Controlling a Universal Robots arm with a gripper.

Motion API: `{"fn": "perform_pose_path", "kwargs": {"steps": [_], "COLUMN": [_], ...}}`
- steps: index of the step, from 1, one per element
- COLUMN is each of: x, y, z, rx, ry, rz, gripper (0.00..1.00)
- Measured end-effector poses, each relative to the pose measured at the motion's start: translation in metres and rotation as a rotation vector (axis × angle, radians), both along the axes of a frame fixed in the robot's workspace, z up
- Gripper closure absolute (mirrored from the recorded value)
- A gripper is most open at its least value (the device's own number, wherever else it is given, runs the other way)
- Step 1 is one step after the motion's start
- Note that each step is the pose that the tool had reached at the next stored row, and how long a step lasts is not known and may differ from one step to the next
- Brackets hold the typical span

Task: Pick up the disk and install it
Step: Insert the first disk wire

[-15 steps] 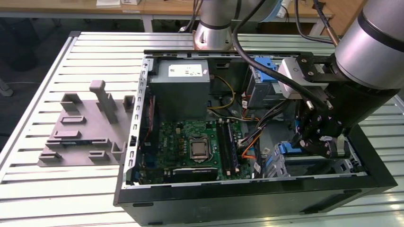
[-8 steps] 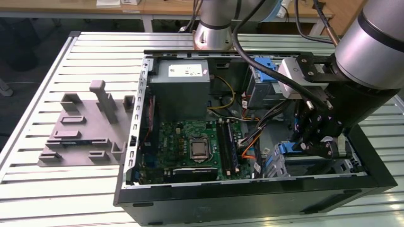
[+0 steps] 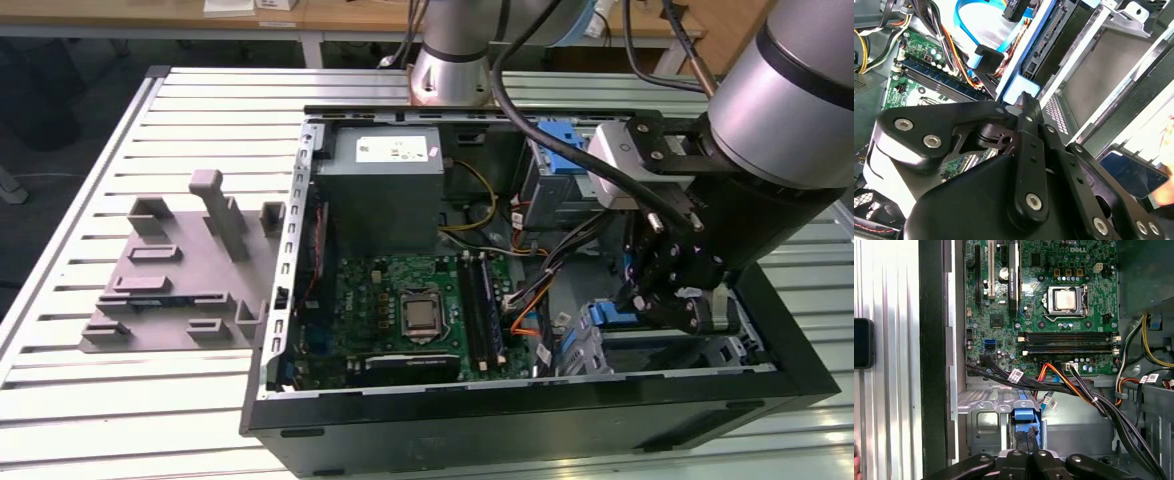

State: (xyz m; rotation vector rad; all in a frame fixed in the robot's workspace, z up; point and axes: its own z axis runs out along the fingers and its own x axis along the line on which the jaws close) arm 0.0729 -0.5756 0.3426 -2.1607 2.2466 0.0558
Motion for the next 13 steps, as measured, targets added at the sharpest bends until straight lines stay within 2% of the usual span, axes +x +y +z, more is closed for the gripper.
{"fn": "perform_pose_path", "kwargs": {"steps": [4, 5, 8, 9, 10, 13], "x": [0.0, 0.0, 0.0, 0.0, 0.0, 0.0], "y": [0.0, 0.0, 0.0, 0.0, 0.0, 0.0], "z": [0.0, 0.0, 0.0, 0.0, 0.0, 0.0], "rx": [0.0004, 0.0006, 0.001, 0.0011, 0.0012, 0.0015], "ry": [0.0, 0.0, 0.0, 0.0, 0.0, 0.0], "rz": [0.0, 0.0, 0.0, 0.0, 0.0, 0.0], "gripper": [0.88, 0.82, 0.82, 0.83, 0.89, 0.89]}}
